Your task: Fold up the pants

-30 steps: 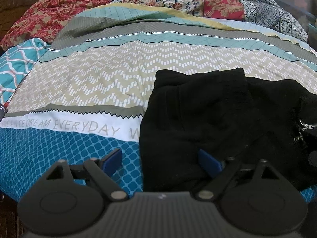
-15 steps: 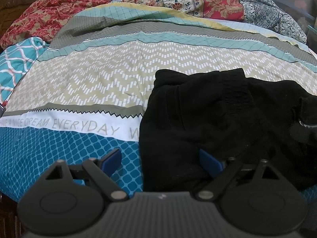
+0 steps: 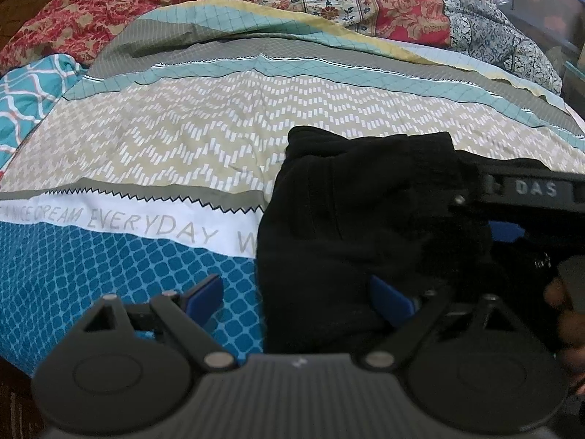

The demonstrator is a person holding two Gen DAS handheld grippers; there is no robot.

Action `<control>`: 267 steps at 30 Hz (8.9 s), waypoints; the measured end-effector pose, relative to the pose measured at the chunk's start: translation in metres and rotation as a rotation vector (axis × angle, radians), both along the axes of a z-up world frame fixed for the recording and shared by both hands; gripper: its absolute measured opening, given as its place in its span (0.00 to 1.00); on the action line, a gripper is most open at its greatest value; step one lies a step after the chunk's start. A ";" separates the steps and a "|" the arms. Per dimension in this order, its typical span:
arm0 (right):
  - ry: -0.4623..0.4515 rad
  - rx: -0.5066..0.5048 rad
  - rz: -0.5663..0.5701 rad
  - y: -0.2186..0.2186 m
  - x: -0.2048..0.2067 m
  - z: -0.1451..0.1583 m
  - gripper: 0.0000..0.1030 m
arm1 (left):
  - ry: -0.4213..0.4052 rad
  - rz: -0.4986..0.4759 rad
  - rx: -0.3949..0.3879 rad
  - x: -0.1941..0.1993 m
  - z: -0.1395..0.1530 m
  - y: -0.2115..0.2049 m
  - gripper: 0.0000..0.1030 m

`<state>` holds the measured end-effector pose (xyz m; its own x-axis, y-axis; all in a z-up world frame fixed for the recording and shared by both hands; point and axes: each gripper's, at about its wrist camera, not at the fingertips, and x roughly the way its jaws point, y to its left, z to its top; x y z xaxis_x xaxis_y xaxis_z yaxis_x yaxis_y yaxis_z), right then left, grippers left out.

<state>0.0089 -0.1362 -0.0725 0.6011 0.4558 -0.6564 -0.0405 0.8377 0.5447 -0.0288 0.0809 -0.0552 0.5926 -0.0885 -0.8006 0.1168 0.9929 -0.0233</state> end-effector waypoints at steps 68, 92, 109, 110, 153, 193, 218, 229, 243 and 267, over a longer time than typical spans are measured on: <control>-0.400 -0.246 -0.297 -0.109 -0.180 0.032 0.39 | 0.237 -0.614 -0.233 0.063 0.062 -0.285 0.12; -0.248 0.011 0.283 0.077 -0.048 0.063 0.18 | 0.147 -0.156 -0.451 0.122 0.047 0.025 0.11; -0.197 0.110 0.065 -0.023 -0.074 0.045 0.60 | 0.111 -0.060 -0.425 0.091 0.002 0.073 0.86; -0.174 0.121 0.020 -0.037 -0.079 0.039 0.62 | 0.111 -0.075 -0.445 0.089 0.001 0.075 0.89; 0.039 0.386 -0.054 -0.041 -0.087 -0.022 1.00 | 0.158 -0.028 -0.299 0.047 -0.034 0.024 1.00; 0.015 0.295 -0.231 -0.053 -0.094 -0.016 0.86 | 0.144 -0.057 -0.568 0.053 -0.029 0.093 1.00; -0.470 0.048 0.082 -0.019 0.042 0.109 0.35 | -0.176 -0.231 -0.630 0.164 0.086 0.017 0.44; -0.477 -0.001 -0.058 -0.085 0.187 0.042 0.36 | -0.154 -0.200 -0.530 0.329 0.026 -0.065 0.46; -0.132 0.030 -0.299 -0.107 0.165 -0.034 0.77 | -0.028 -0.049 -0.342 0.298 -0.018 -0.063 0.77; -0.134 -0.142 -0.242 -0.025 -0.050 0.004 1.00 | -0.104 -0.030 0.080 0.060 0.039 -0.053 1.00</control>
